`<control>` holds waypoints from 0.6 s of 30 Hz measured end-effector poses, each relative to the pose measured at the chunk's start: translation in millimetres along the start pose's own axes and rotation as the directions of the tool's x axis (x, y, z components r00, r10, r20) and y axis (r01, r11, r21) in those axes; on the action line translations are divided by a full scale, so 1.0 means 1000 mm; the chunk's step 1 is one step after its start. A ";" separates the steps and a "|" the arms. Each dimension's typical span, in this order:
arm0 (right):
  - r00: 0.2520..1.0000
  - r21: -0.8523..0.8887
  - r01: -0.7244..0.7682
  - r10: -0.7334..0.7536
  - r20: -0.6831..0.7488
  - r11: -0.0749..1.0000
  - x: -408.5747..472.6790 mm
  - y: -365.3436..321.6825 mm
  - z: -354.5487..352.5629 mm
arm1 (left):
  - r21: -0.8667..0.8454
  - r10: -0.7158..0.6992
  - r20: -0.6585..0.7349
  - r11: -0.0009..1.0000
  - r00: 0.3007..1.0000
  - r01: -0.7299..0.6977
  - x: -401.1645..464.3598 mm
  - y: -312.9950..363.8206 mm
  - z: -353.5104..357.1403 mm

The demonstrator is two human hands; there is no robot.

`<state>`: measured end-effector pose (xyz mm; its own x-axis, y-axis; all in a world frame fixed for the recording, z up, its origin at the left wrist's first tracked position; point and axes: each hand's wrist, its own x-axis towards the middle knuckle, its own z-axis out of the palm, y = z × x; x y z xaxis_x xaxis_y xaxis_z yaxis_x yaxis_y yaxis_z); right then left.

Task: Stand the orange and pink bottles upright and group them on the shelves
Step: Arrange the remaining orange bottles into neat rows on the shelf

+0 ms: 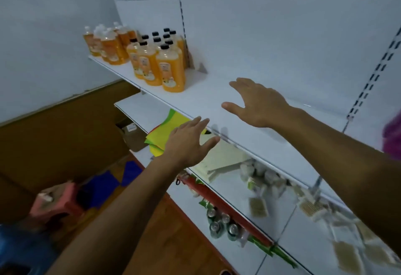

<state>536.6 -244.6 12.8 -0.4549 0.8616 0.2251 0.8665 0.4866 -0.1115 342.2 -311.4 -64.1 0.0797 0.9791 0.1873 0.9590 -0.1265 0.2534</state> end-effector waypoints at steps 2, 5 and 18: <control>1.000 0.043 0.020 -0.020 0.001 0.999 0.040 -0.007 0.009 | -0.015 -0.041 -0.006 0.999 0.999 0.041 0.024 -0.025 -0.005; 0.998 0.084 0.057 -0.058 0.017 0.995 0.096 -0.020 0.020 | -0.051 -0.108 -0.011 0.993 0.994 0.107 0.059 -0.062 -0.012; 0.985 0.357 0.007 0.056 -0.163 0.934 0.269 -0.071 0.064 | -0.478 -0.189 -0.118 0.871 0.975 0.111 0.189 -0.189 -0.020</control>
<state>339.6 -38.2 18.8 -0.3663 0.8522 0.3737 0.7328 0.5117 -0.4485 170.1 -105.6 -58.0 -0.1359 0.9596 0.2464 0.7142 -0.0775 0.6957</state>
